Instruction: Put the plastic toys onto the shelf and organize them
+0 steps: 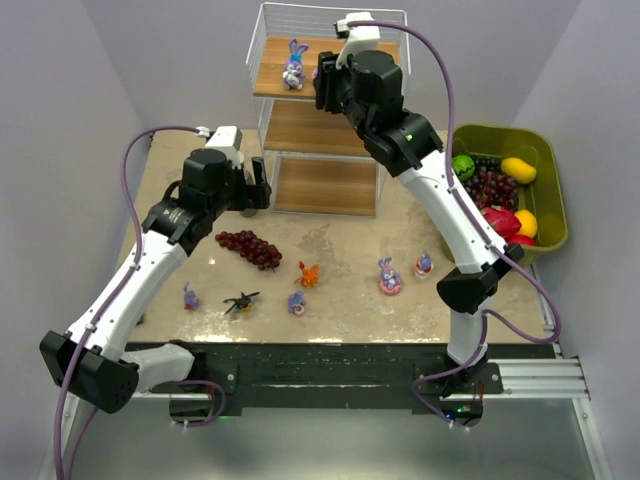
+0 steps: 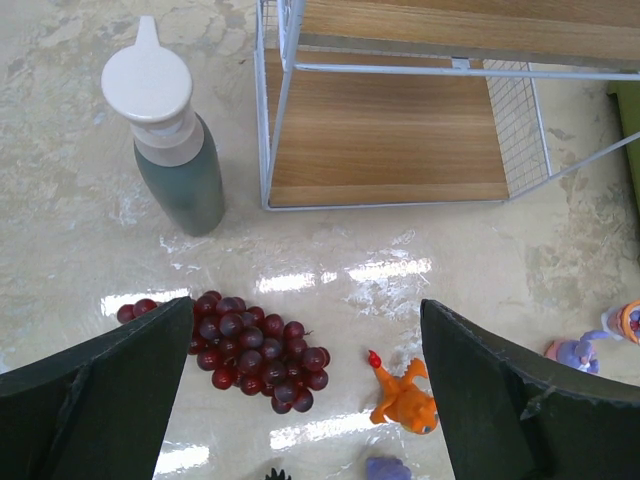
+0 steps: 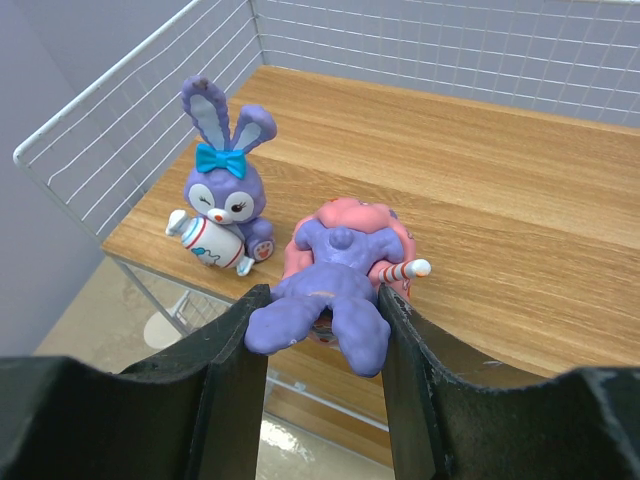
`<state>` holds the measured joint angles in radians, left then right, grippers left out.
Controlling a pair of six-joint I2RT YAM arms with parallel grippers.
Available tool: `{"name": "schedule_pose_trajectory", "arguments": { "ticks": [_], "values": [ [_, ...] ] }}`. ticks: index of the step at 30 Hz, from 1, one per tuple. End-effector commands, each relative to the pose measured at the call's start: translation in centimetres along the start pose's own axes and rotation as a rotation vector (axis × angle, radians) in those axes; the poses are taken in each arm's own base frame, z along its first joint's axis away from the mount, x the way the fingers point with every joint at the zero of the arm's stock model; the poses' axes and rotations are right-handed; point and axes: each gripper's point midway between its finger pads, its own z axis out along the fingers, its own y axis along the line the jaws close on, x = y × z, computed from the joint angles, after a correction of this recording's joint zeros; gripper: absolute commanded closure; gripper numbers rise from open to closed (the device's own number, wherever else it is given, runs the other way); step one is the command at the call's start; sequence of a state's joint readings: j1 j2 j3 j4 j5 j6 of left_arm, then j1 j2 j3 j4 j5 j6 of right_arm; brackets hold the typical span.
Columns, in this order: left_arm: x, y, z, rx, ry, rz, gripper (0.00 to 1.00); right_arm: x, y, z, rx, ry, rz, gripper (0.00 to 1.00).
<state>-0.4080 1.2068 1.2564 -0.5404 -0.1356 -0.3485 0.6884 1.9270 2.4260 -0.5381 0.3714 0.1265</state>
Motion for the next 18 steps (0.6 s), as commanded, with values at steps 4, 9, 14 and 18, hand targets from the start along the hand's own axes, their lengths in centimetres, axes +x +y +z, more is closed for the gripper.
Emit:
{"name": "schedule_pose_trajectory", "arguments": {
  "ticks": [4,9,14,18],
  "values": [
    [-0.6,0.13,0.46,-0.005,-0.028,0.005,0.0,-4.63,-0.89,-1.53,0.024,-0.113,0.07,0.8],
    [-0.62,0.11,0.38,-0.003,-0.028,0.005,0.0,-4.17,-0.94,-1.16,0.017,-0.098,0.083,0.77],
    [-0.43,0.16,0.28,-0.004,-0.023,0.001,0.0,-3.85,-1.0,-1.02,0.012,-0.085,0.107,0.75],
    [-0.08,0.23,0.18,-0.005,-0.017,-0.004,0.0,-3.79,-1.04,-1.28,0.007,-0.072,0.132,0.73]
  ]
}}
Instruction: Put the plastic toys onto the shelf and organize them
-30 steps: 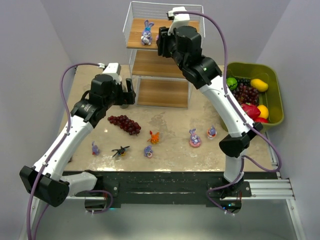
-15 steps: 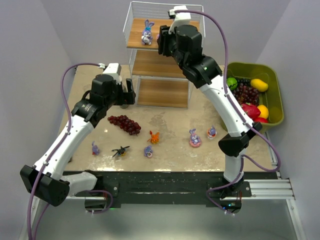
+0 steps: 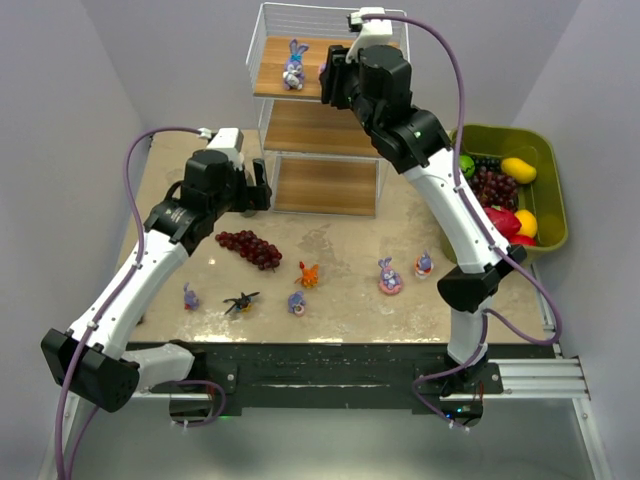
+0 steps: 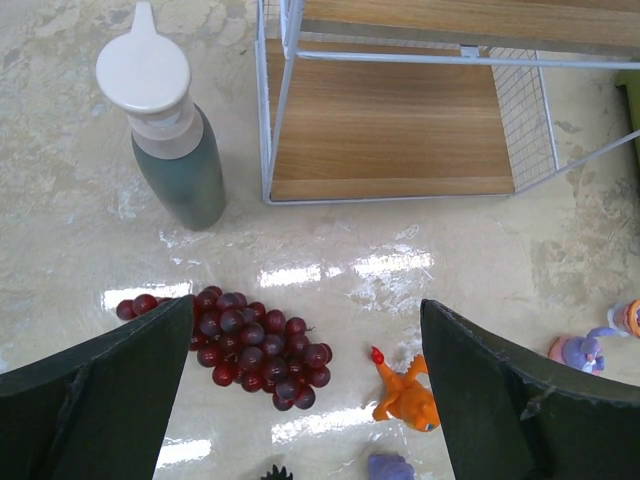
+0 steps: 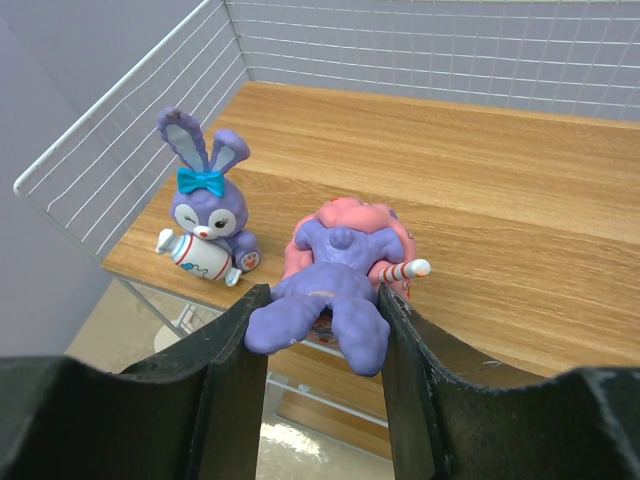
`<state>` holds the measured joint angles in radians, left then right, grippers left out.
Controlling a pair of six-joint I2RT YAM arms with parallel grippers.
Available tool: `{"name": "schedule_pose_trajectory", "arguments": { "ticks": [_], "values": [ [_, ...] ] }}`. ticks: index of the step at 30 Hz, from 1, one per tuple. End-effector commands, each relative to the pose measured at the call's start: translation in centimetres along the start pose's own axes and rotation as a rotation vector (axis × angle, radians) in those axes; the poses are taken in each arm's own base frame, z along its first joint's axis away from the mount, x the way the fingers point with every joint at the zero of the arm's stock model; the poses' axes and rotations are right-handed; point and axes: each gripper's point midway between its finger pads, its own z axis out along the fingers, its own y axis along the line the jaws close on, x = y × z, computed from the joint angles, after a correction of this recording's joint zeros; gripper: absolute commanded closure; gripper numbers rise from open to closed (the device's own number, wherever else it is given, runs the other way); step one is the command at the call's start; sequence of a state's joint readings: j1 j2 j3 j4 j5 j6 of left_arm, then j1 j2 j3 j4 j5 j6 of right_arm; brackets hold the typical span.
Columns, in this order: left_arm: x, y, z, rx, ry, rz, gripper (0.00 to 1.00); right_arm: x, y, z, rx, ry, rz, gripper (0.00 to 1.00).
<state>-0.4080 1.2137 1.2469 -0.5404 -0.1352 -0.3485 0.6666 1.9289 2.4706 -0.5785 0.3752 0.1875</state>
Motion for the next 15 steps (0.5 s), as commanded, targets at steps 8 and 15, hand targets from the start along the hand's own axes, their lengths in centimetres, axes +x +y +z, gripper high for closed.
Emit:
{"name": "schedule_pose_trajectory", "arguments": {
  "ticks": [8,15],
  "values": [
    [-0.3,0.2,-0.4,0.002,-0.029,-0.012,0.01,-1.7,0.8,-0.6,-0.045,-0.025,0.109,0.7],
    [0.1,0.3,-0.5,0.002,-0.023,-0.02,0.01,-1.4,0.7,-0.3,-0.039,-0.016,0.11,0.66]
  ]
}}
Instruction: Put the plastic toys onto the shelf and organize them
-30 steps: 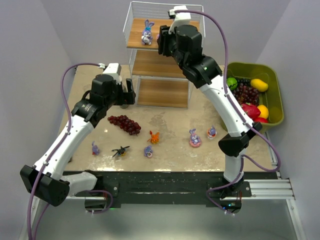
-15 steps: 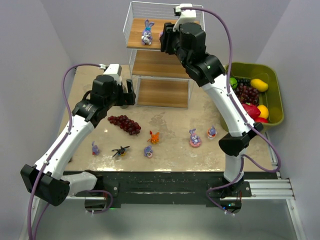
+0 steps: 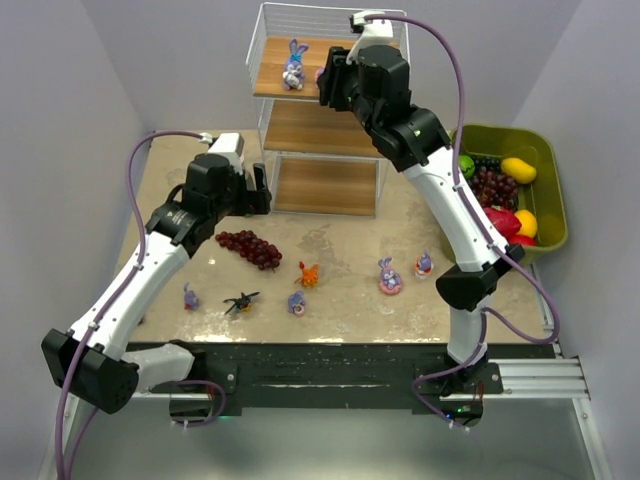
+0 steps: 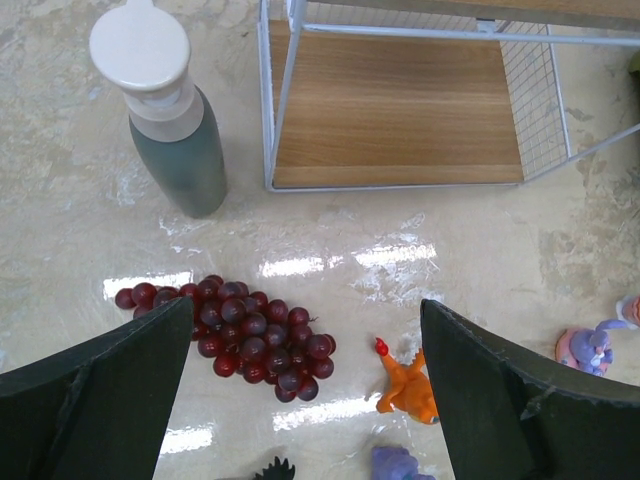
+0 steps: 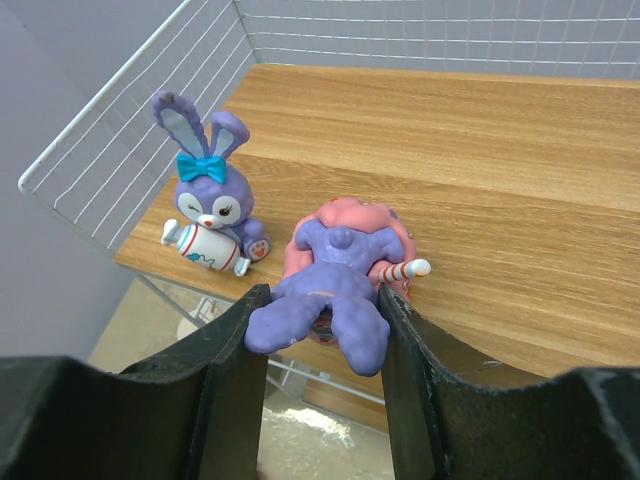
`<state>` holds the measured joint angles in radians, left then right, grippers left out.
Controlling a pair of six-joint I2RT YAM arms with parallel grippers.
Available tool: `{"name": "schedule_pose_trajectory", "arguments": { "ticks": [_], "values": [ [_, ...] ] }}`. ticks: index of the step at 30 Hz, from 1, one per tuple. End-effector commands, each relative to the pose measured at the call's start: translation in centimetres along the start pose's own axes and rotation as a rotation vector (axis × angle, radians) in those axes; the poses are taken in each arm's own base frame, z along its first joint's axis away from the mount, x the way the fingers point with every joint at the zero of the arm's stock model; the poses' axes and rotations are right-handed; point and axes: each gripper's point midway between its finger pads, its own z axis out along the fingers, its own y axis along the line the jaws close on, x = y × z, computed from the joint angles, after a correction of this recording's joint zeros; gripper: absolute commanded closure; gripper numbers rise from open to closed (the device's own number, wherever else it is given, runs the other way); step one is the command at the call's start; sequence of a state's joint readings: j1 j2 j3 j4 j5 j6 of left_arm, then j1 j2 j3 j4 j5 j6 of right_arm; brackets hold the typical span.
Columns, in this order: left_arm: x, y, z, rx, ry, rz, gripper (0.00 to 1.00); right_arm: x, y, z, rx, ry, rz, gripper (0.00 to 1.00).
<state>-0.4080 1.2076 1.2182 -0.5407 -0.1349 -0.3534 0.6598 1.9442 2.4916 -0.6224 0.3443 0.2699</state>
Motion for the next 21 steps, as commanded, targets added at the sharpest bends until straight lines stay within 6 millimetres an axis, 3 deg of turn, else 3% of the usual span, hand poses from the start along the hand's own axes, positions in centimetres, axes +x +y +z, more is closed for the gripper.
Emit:
{"name": "schedule_pose_trajectory", "arguments": {
  "ticks": [1,5,9,21],
  "values": [
    [-0.82,0.04,-0.74,0.006,-0.042,-0.018,0.01,-2.39,0.37,-0.54,-0.025,-0.059,0.04,0.64],
    [-0.76,0.07,-0.89,0.006,-0.042,-0.021,0.01,-2.49,0.46,-0.42,-0.029,-0.064,0.031,0.54],
    [-0.7,0.09,-0.82,0.004,-0.041,-0.024,0.0,-2.8,0.36,-0.35,-0.027,-0.075,0.019,0.5],
    [-0.57,0.1,-0.82,0.003,-0.038,-0.031,0.0,-2.66,0.61,0.2,-0.044,-0.078,0.018,0.46]
  ]
}}
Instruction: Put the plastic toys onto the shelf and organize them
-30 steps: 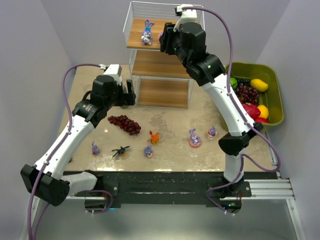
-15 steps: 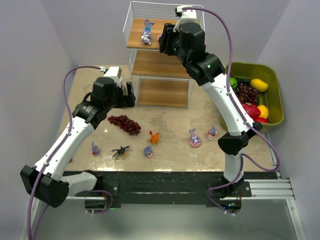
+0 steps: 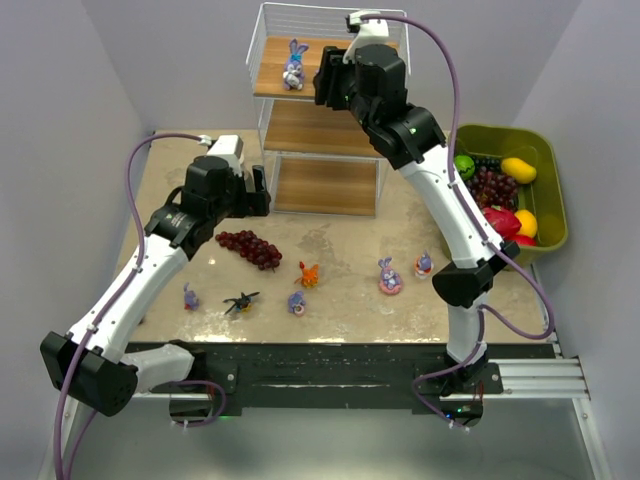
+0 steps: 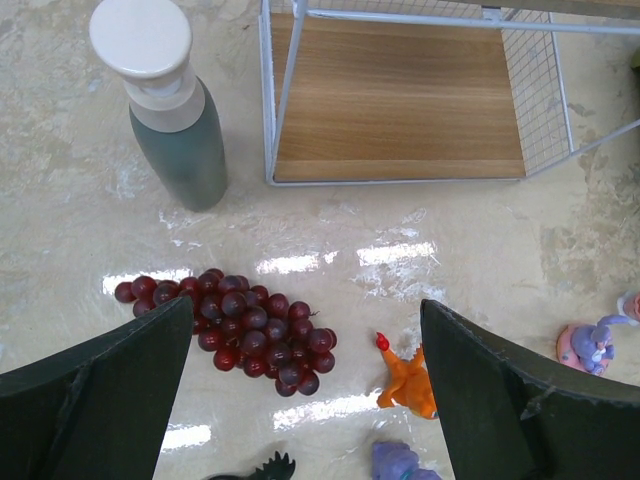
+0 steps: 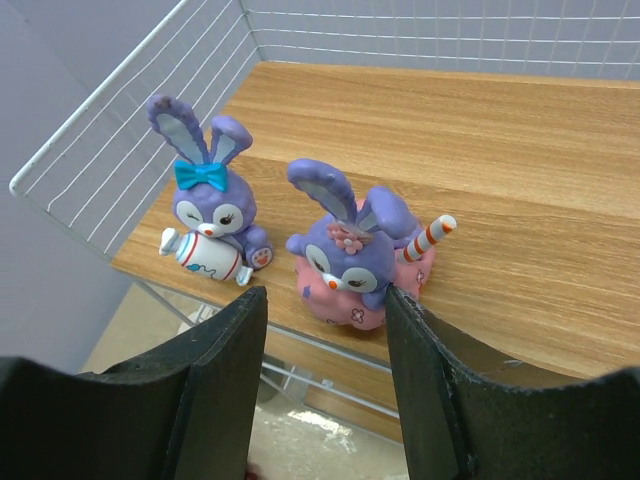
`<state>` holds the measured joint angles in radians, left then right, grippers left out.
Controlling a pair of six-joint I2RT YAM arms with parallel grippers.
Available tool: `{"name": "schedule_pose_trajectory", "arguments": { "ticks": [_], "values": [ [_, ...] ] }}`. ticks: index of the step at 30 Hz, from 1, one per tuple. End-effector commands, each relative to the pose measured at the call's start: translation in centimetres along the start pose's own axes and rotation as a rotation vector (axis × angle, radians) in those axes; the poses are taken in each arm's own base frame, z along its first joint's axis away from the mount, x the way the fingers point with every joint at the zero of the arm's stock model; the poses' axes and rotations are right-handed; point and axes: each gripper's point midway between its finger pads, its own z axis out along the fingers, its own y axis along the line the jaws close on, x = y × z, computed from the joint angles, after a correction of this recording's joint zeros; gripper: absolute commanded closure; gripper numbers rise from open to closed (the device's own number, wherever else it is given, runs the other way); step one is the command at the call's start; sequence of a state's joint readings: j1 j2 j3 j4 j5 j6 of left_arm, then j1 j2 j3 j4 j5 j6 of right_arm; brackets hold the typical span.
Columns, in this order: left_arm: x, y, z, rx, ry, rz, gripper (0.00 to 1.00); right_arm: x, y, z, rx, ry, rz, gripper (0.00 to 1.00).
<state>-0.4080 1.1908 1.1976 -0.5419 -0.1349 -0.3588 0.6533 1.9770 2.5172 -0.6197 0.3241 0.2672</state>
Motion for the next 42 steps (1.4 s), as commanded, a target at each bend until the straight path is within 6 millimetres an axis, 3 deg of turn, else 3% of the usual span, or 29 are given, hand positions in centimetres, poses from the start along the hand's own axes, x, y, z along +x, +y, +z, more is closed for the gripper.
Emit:
{"name": "schedule_pose_trajectory", "arguments": {
  "ticks": [1,5,12,20,25,28,34,39,40,41,42],
  "values": [
    [-1.1,-0.1,-0.6,0.004,-0.044,-0.028,0.0,-3.4,0.5,-0.9,-0.034,-0.09,0.021,0.45],
    [-1.3,-0.1,-0.8,0.006,-0.05,-0.035,0.01,-4.4,0.7,-1.7,-0.048,-0.112,0.022,0.44],
    [-1.7,-0.3,-0.9,0.015,-0.062,-0.043,0.01,-7.1,0.3,-5.0,-0.066,-0.156,0.026,0.4],
    [-3.3,-0.7,-1.3,0.028,-0.107,-0.039,0.01,-7.7,-1.0,-8.2,-0.045,-0.151,0.018,0.37],
    [-6.6,-1.9,-2.2,0.071,-0.193,-0.047,0.0,-7.1,-1.0,-8.7,-0.063,-0.135,0.005,0.37],
    [-10.4,-3.1,-3.7,0.116,-0.297,-0.043,0.0,-6.6,-0.7,-8.7,-0.081,-0.123,-0.008,0.37],
    [-15.6,-4.5,-5.7,0.159,-0.436,-0.026,0.0,-5.2,-0.3,-8.2,-0.113,-0.093,-0.028,0.37],
    [-17.4,-5.1,-6.7,0.186,-0.492,-0.021,0.0,-3.6,-0.6,-8.5,-0.113,-0.042,-0.053,0.36],
    [-17.5,-5.0,-6.9,0.185,-0.496,-0.02,0.0,-4.1,-0.9,-9.4,-0.113,-0.049,-0.053,0.36],
    [-17.4,-5.0,-7.0,0.185,-0.498,-0.019,0.0,-2.7,-1.5,-9.4,-0.09,-0.011,-0.063,0.35],
    [-17.3,-4.9,-7.0,0.183,-0.495,-0.018,0.0,-2.5,-2.1,-10.0,-0.064,-0.001,-0.052,0.32]
  ]
}}
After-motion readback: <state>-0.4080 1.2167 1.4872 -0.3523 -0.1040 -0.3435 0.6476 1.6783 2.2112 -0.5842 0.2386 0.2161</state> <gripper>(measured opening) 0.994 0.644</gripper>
